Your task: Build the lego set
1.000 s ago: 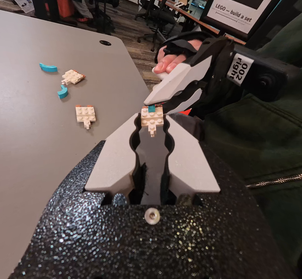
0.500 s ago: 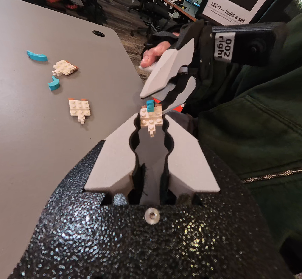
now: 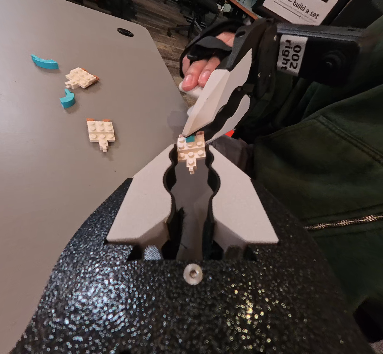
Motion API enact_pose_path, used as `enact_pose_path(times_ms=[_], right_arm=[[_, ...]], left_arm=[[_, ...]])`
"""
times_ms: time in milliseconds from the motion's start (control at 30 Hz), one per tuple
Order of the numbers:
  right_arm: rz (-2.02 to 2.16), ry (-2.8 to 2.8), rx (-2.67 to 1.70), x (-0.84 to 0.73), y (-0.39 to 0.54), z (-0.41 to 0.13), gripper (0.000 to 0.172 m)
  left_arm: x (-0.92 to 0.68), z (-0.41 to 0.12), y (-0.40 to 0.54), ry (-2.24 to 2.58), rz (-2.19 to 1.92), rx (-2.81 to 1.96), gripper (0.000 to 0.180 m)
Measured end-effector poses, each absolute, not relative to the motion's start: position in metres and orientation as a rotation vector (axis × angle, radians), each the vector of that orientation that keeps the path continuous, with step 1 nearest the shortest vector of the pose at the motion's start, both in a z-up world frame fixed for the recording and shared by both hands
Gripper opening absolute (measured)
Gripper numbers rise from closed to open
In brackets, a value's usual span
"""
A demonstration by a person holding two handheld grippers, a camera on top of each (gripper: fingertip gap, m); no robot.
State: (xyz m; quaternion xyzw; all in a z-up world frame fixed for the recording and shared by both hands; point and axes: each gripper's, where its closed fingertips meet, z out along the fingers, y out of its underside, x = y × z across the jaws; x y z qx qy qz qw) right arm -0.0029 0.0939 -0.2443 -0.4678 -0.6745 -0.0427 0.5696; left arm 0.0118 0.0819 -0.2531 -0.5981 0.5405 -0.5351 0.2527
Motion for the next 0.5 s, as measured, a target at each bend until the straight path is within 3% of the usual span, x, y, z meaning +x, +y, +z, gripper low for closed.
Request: enact_pose_path(times_ms=[233, 500], right_arm=[[0.149, -1.43, -1.209, 0.01, 0.101, -0.235, 0.064], [0.205, -1.122, -1.136, 0.036, 0.134, -0.203, 0.062]], left_arm=[[0.01, -0.238, 0.11, 1.342, -1.268, -1.514, 0.025], [-0.003, -0.187, 0.109, 1.073, -1.677, -1.367, 0.024]])
